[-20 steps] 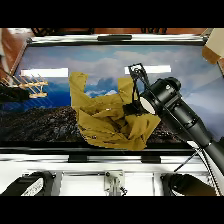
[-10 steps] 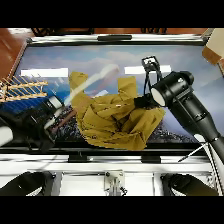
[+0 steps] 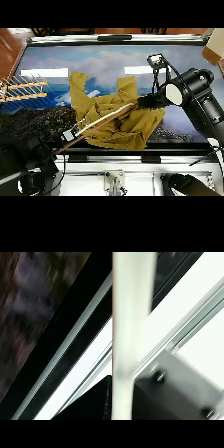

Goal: Fold the shirts.

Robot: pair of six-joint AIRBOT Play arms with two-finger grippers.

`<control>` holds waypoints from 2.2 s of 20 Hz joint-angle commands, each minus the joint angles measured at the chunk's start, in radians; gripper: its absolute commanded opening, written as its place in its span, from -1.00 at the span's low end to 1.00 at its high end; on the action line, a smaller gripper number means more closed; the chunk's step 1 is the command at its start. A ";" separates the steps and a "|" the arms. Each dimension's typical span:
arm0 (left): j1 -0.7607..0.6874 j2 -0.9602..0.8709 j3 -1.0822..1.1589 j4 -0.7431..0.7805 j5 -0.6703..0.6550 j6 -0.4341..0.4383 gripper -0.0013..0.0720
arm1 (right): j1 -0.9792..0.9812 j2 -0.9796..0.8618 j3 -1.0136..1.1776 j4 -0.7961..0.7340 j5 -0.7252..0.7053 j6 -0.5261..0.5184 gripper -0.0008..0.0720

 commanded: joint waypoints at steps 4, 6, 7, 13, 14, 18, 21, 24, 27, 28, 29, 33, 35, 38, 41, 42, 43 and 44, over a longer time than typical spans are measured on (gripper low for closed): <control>-0.092 0.005 -0.057 -0.025 0.134 -0.152 -0.85 | 0.002 0.006 0.000 0.064 -0.011 -0.019 -0.82; -0.092 0.004 -0.087 -0.074 0.157 -0.162 -0.85 | 0.002 0.006 0.000 0.068 -0.028 -0.028 -0.82; -0.092 0.005 -0.106 -0.118 0.157 -0.162 -0.85 | 0.002 0.006 0.000 0.066 -0.029 -0.030 -0.82; -0.101 0.046 -0.136 -0.156 0.116 -0.163 -0.86 | 0.002 0.006 0.000 0.048 -0.029 -0.045 -0.82; -0.100 0.045 -0.143 -0.156 0.150 -0.163 -0.85 | 0.002 0.006 0.000 0.063 -0.029 -0.046 -0.82; -0.100 -0.040 -0.166 -0.177 0.325 -0.196 -0.85 | 0.002 0.038 0.000 0.187 -0.076 -0.108 -0.82; -0.095 -0.151 -0.166 -0.178 0.381 -0.196 -0.85 | 0.002 0.099 0.000 0.296 -0.118 -0.112 -0.82; -0.090 -0.210 -0.127 -0.179 0.413 -0.263 -0.85 | 0.002 0.160 0.000 0.534 -0.110 -0.108 -0.82; -0.087 -0.215 -0.068 -0.125 0.471 -0.298 -0.85 | 0.002 0.183 0.000 0.640 -0.098 -0.104 -0.82; -0.075 -0.214 -0.041 -0.118 0.459 -0.303 -0.85 | 0.002 0.182 0.000 0.616 -0.086 -0.092 -0.82; -0.061 -0.214 -0.019 -0.118 0.439 -0.295 -0.85 | 0.002 0.182 0.000 0.598 -0.080 -0.076 -0.82; 0.008 -0.233 -0.001 -0.166 0.488 -0.289 -0.85 | 0.002 0.182 0.000 0.699 -0.102 -0.080 -0.82; 0.011 -0.267 -0.001 -0.190 0.554 -0.289 -0.85 | 0.002 0.182 0.000 0.660 -0.111 -0.078 -0.82; 0.013 -0.331 -0.001 -0.193 0.596 -0.300 -0.85 | 0.002 0.182 0.000 0.677 -0.109 -0.072 -0.82; 0.016 -0.359 -0.001 -0.188 0.594 -0.300 -0.85 | 0.001 0.182 0.000 0.665 -0.079 -0.056 -0.29; 0.016 -0.352 -0.001 -0.182 0.586 -0.301 -0.85 | 0.001 0.182 0.000 0.649 -0.059 -0.058 0.45; 0.016 -0.341 -0.001 -0.172 0.568 -0.300 -0.85 | 0.001 0.182 0.000 0.614 -0.040 -0.058 0.51; 0.016 -0.328 -0.001 -0.155 0.539 -0.300 -0.85 | 0.001 0.187 0.000 0.553 -0.020 -0.065 0.51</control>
